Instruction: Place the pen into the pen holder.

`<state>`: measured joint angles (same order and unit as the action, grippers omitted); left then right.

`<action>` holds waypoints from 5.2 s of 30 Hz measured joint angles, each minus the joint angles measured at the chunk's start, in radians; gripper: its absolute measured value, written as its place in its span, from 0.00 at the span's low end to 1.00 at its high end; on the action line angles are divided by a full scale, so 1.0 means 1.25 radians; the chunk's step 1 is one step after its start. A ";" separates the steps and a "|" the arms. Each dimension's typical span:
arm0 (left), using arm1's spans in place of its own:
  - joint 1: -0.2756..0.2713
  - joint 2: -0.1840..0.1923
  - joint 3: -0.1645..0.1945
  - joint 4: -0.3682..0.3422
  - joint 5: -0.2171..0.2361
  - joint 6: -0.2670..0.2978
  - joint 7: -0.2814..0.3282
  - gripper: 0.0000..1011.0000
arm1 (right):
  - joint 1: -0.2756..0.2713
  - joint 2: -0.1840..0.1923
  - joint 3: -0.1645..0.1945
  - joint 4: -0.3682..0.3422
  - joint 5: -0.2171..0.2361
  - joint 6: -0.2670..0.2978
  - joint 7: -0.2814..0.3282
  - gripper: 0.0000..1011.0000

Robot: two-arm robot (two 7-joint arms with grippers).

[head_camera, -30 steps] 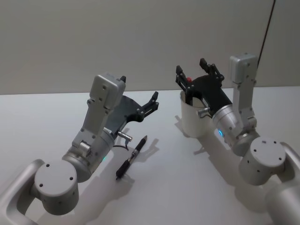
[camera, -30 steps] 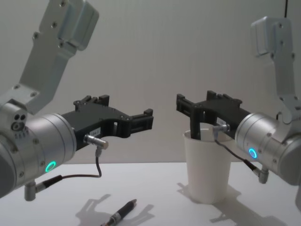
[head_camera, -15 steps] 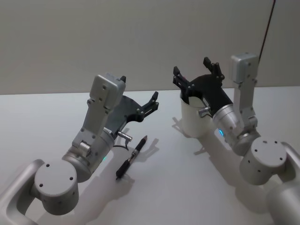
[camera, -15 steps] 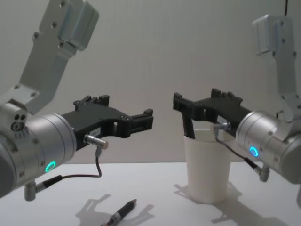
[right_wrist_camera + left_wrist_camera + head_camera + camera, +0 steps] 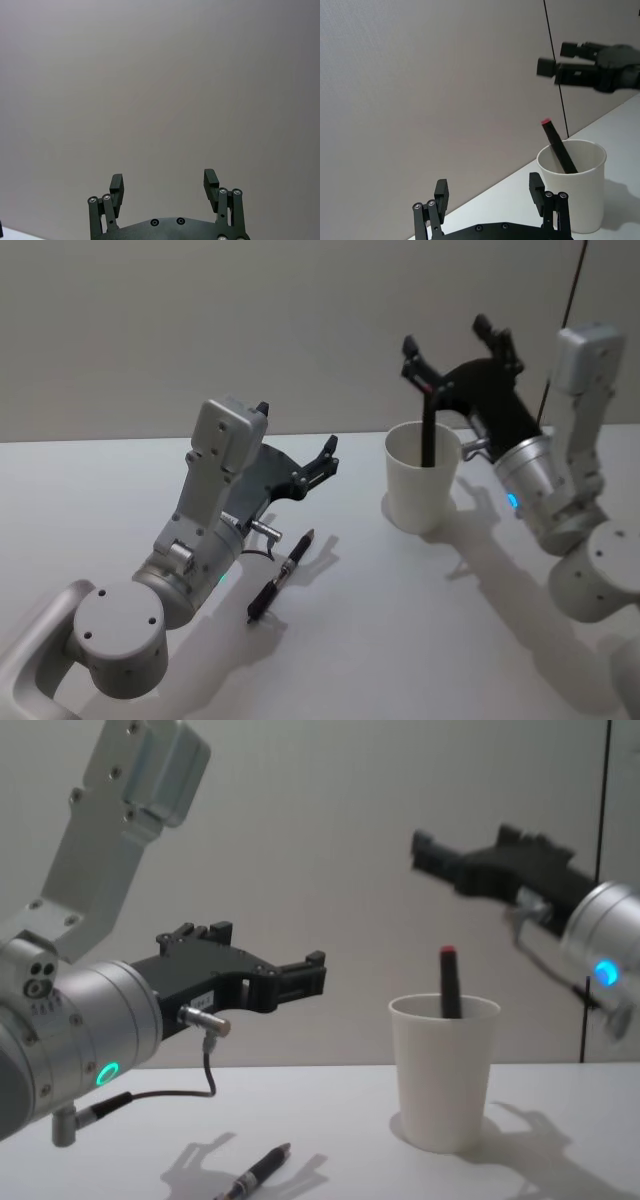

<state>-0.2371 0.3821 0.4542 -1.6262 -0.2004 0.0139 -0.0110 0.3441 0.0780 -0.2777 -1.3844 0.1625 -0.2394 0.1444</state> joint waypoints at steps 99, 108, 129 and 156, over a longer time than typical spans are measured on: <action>0.000 0.000 0.000 0.000 0.000 0.000 0.000 0.99 | -0.166 0.187 0.038 -0.231 0.036 0.577 0.248 0.99; 0.001 0.001 0.000 -0.001 0.000 0.003 0.000 0.99 | -0.166 0.187 0.038 -0.231 0.036 0.578 0.248 0.99; 0.088 0.078 -0.027 -0.143 -0.083 0.200 0.068 0.99 | -0.166 0.187 0.038 -0.231 0.036 0.578 0.249 0.99; 0.138 0.112 -0.040 -0.148 -0.139 0.312 0.028 0.99 | -0.166 0.187 0.038 -0.231 0.036 0.578 0.249 0.99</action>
<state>-0.0651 0.5223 0.4043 -1.8115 -0.3745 0.4040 0.0237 0.1363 0.3122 -0.2296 -1.6730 0.2071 0.4836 0.4551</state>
